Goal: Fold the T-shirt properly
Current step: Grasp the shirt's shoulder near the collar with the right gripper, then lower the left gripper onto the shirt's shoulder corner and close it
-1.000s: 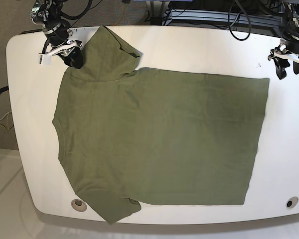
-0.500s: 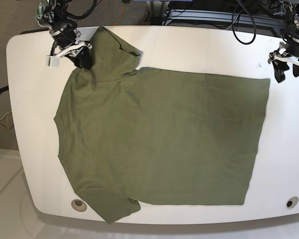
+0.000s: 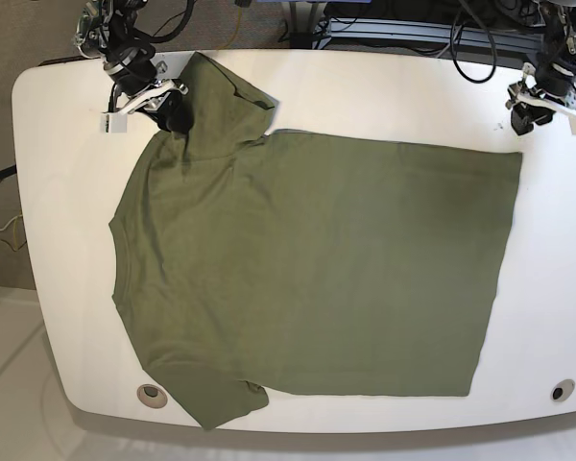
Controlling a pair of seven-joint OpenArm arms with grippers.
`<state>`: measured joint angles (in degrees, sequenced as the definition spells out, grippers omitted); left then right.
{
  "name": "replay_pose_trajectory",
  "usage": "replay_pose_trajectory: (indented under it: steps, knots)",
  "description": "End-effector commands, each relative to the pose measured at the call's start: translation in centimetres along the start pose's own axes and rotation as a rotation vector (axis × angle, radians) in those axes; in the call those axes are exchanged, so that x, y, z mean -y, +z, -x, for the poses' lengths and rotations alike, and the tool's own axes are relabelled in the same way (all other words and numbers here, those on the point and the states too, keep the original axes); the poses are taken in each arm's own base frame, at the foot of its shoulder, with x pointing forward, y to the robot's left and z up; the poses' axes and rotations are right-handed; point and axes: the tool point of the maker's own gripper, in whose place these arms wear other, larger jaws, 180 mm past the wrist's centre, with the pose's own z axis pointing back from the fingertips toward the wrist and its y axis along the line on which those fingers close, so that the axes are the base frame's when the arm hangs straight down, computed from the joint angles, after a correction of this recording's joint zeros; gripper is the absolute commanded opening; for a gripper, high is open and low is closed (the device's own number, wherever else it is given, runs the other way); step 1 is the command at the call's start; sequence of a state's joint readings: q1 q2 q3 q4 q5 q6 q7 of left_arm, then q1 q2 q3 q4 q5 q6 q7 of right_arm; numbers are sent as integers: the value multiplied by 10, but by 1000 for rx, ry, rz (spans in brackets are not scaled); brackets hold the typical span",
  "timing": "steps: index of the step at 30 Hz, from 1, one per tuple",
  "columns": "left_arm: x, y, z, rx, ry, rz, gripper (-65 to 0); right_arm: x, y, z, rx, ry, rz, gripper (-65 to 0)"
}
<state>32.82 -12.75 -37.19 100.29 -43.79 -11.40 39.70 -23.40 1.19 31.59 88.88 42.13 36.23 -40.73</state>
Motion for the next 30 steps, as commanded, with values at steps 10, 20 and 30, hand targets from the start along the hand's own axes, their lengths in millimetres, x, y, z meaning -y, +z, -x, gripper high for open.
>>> replay_pose_trajectory:
  steps: [10,20,30]
  knots:
    - [-35,-25,5,-51,60,-27,-302,15,10,26,-74,-26,83,-468]
    - [-32,-31,0,-28,67,-4,-286,1,11,24,-76,17,69,-429]
    - [-6,-35,-14,12,14,88,-305,-5,6,25,-95,77,46,-428]
